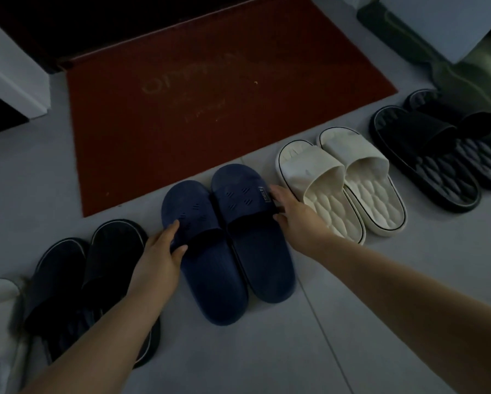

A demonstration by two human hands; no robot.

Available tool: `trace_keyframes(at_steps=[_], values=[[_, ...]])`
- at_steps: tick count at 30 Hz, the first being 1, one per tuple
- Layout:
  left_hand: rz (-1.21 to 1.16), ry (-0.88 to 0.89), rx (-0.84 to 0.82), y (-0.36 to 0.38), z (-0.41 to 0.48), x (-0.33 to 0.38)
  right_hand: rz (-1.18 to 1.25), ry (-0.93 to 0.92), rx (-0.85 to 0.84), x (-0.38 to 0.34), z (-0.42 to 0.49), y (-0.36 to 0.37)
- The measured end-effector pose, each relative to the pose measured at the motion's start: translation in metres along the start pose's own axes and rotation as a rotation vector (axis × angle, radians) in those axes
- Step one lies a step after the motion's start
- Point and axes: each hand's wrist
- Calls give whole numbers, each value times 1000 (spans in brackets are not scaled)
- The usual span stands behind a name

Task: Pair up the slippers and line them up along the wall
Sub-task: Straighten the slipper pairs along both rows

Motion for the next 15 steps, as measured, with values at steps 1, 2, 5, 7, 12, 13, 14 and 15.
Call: trace_keyframes(at_steps=[1,2,5,7,12,13,14,15], values=[[3,-2,-3,0,-1,0,11,1,-3,0,1,0],[6,-10,-6,0,-1,0,22,3,-8,0,2,-1],[61,-67,-29,-2,-3,5,45,-17,-13,-2,4,-5],[209,-36,-19,-5,-2,15,53,-46,36,0,2,-17],[20,344,30,6,5,81,-5,109,478,35,2,-75],[-79,391,-40,16,7,101,-36,183,515,46,4,-88],[-157,414,-134,28,11,119,-76,256,508,59,7,-99],[-201,416,-227,41,15,138,-106,323,468,70,10,-110]])
Point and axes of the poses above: each hand's wrist, its own z-axis towards the middle knuckle, its own y-axis out of the palm, x = y × z, and after that the axes turned 2 degrees about -y, right-handed
